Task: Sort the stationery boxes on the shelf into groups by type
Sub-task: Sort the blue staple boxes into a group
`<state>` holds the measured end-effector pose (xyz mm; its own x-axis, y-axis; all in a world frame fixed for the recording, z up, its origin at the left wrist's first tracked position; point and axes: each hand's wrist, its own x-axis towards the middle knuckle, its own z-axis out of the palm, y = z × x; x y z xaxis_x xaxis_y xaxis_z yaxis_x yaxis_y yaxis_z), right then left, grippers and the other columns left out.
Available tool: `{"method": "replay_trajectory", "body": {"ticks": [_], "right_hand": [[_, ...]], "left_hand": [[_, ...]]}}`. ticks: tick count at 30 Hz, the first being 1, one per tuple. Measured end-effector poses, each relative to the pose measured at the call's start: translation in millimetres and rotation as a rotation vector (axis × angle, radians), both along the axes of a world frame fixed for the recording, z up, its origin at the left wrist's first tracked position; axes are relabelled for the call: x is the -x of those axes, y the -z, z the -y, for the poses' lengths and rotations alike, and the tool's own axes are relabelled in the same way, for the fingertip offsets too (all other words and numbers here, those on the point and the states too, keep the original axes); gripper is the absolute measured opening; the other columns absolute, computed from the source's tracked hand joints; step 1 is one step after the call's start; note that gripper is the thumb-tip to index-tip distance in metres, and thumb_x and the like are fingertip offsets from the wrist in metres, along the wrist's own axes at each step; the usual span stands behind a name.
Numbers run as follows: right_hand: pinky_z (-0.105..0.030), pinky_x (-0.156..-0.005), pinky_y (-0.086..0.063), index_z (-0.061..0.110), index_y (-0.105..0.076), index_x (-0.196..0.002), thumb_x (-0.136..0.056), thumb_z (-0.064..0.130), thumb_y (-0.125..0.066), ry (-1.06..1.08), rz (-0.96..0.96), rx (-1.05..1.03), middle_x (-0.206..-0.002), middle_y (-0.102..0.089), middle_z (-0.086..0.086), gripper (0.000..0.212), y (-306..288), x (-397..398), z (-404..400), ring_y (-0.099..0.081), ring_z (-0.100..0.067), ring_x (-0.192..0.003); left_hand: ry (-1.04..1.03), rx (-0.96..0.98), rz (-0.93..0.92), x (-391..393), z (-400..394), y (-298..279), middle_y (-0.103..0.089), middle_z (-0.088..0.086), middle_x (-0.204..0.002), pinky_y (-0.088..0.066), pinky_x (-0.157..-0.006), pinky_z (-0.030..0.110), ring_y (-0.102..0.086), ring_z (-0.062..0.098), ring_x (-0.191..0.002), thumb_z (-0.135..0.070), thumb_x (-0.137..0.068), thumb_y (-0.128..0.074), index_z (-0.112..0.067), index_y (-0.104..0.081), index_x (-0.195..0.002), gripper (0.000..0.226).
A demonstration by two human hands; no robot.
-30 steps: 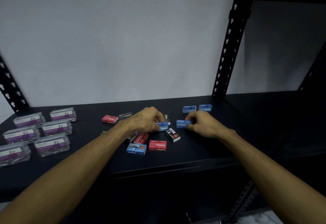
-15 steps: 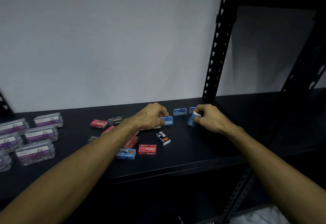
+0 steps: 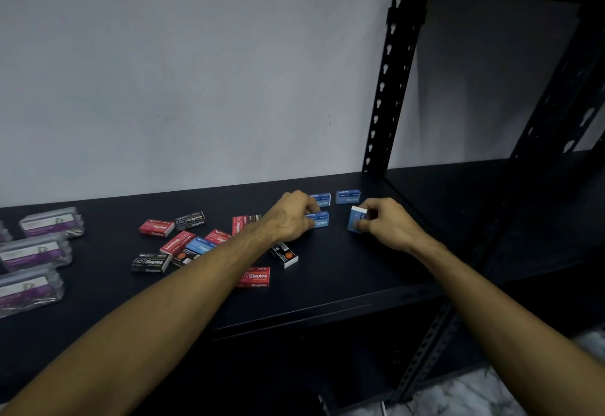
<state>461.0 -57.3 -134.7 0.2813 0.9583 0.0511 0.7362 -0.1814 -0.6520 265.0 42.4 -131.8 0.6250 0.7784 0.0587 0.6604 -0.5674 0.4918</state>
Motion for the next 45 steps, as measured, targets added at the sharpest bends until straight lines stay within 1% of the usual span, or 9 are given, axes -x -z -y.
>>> {"method": "replay_trajectory", "body": {"ticks": [5, 8, 11, 18, 22, 29, 35, 40, 45], "right_hand": [[-0.023, -0.060, -0.041, 0.019, -0.065, -0.089, -0.087, 0.014, -0.069, -0.007, 0.132, -0.068, -0.086, -0.062, 0.002, 0.007, -8.1, -3.1, -5.0, -0.060, -0.013, -0.075], [-0.026, -0.066, -0.040, 0.019, -0.060, -0.083, -0.088, 0.016, -0.067, -0.060, 0.364, -0.057, -0.093, -0.054, 0.001, 0.009, -11.4, -3.8, -12.1, -0.054, -0.016, -0.081], [-0.029, -0.073, -0.044, 0.016, -0.065, -0.095, -0.090, 0.016, -0.064, -0.101, 0.450, 0.006, -0.101, -0.052, -0.001, 0.005, -9.4, -7.8, -19.9, -0.055, -0.018, -0.088], [-0.033, -0.087, -0.049, 0.015, -0.067, -0.116, -0.092, 0.005, -0.058, -0.131, 0.456, 0.045, -0.115, -0.062, -0.003, 0.028, -5.2, -11.7, -32.7, -0.059, -0.021, -0.102], [-0.031, -0.086, -0.046, 0.016, -0.067, -0.117, -0.093, 0.005, -0.057, -0.132, 0.443, 0.009, -0.116, -0.061, -0.005, 0.028, 1.9, -13.5, -38.1, -0.057, -0.019, -0.101], [-0.028, -0.088, -0.043, 0.015, -0.061, -0.131, -0.095, 0.008, -0.057, -0.130, 0.454, -0.006, -0.126, -0.058, -0.008, 0.036, 7.2, -14.3, -42.4, -0.057, -0.023, -0.111], [-0.028, -0.085, -0.043, 0.016, -0.059, -0.134, -0.094, 0.010, -0.061, -0.112, 0.458, -0.043, -0.120, -0.056, -0.008, 0.041, 11.6, -17.6, -43.1, -0.057, -0.024, -0.107], [-0.035, -0.097, -0.046, 0.013, -0.056, -0.138, -0.088, 0.009, -0.068, -0.055, 0.414, -0.077, -0.123, -0.052, -0.010, 0.051, 15.1, -21.4, -36.1, -0.057, -0.027, -0.110], [-0.038, -0.097, -0.047, 0.015, -0.056, -0.135, -0.088, 0.011, -0.069, 0.004, 0.359, -0.098, -0.129, -0.047, -0.012, 0.050, 14.0, -17.1, -22.2, -0.058, -0.030, -0.109]], "left_hand": [[-0.009, -0.010, 0.028, -4.3, -2.7, 2.0, -0.067, 0.005, -0.120, -0.051, -0.093, 0.033, -0.063, 0.020, -0.105, -0.014, -0.090, -0.069, -0.015, -0.069, -0.116, 0.025], [-0.031, -0.015, 0.051, -7.1, -3.6, 4.7, -0.065, 0.006, -0.124, -0.049, -0.094, 0.030, -0.062, 0.021, -0.109, -0.014, -0.090, -0.069, -0.014, -0.068, -0.120, 0.030], [-0.045, -0.021, 0.073, -9.9, -3.7, 6.7, -0.065, 0.007, -0.123, -0.047, -0.090, 0.027, -0.061, 0.019, -0.106, -0.013, -0.090, -0.069, -0.013, -0.067, -0.120, 0.030], [-0.057, -0.032, 0.087, -16.1, -5.3, 10.5, -0.067, 0.005, -0.117, -0.048, -0.090, 0.027, -0.063, 0.021, -0.106, -0.012, -0.090, -0.069, -0.013, -0.069, -0.117, 0.027], [-0.052, -0.059, 0.085, -21.4, -3.2, 11.7, -0.069, 0.006, -0.111, -0.053, -0.090, 0.037, -0.064, 0.022, -0.100, -0.012, -0.090, -0.067, -0.014, -0.071, -0.111, 0.021], [-0.059, -0.060, 0.091, -22.7, -3.0, 11.3, -0.069, 0.006, -0.109, -0.054, -0.086, 0.034, -0.065, 0.023, -0.099, -0.011, -0.090, -0.066, -0.013, -0.072, -0.109, 0.020], [-0.068, -0.042, 0.094, -21.0, 2.4, 7.6, -0.067, 0.009, -0.118, -0.052, -0.088, 0.033, -0.063, 0.025, -0.106, -0.011, -0.091, -0.066, -0.012, -0.068, -0.116, 0.025], [-0.045, -0.022, 0.108, -13.4, 1.0, 3.2, -0.061, 0.010, -0.127, -0.050, -0.095, 0.035, -0.060, 0.025, -0.113, -0.015, -0.088, -0.071, -0.013, -0.060, -0.129, 0.042], [-0.026, -0.063, 0.127, 8.8, 1.8, -5.9, -0.063, 0.006, -0.118, -0.050, -0.091, 0.033, -0.060, 0.021, -0.106, -0.021, -0.090, -0.070, -0.015, -0.061, -0.128, 0.040]]}}
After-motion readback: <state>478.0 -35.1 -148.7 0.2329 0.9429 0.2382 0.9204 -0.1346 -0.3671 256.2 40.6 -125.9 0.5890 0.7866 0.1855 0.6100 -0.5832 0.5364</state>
